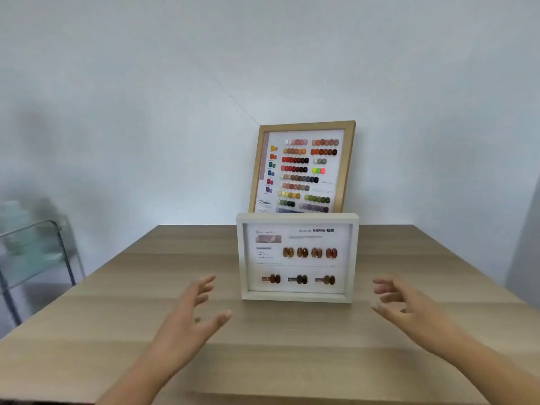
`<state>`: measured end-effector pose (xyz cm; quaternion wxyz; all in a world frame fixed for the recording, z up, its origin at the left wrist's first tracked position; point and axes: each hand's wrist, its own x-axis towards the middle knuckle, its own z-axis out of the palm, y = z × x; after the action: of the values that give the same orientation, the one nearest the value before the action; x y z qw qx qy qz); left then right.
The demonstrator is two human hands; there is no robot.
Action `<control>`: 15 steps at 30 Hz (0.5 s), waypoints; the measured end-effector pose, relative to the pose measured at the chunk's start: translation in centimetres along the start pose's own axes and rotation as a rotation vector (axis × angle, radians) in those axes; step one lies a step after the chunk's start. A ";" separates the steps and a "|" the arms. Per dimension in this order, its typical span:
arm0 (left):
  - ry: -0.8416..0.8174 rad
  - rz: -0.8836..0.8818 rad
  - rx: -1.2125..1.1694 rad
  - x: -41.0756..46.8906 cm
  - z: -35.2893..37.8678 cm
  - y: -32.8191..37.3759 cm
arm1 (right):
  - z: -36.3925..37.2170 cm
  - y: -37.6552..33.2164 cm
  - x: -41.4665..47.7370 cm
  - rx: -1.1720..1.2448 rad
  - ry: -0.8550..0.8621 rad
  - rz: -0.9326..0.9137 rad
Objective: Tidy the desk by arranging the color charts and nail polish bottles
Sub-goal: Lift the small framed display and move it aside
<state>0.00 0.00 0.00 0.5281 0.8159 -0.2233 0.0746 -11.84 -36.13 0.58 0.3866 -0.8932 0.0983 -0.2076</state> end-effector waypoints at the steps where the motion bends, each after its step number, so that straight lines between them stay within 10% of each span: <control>1: -0.054 -0.033 -0.053 1.3 0.6 0.3 | 0.7 -0.1 0.8 0.036 0.005 0.026; 15: -0.163 -0.049 -0.174 10.7 6.5 -4.5 | 6.1 2.4 6.9 0.158 0.190 -0.024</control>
<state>10.77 -7.28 -2.73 0.5788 0.7755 -0.2511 -0.0249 -3.00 -36.11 -2.83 0.4425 -0.8372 0.1073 -0.3030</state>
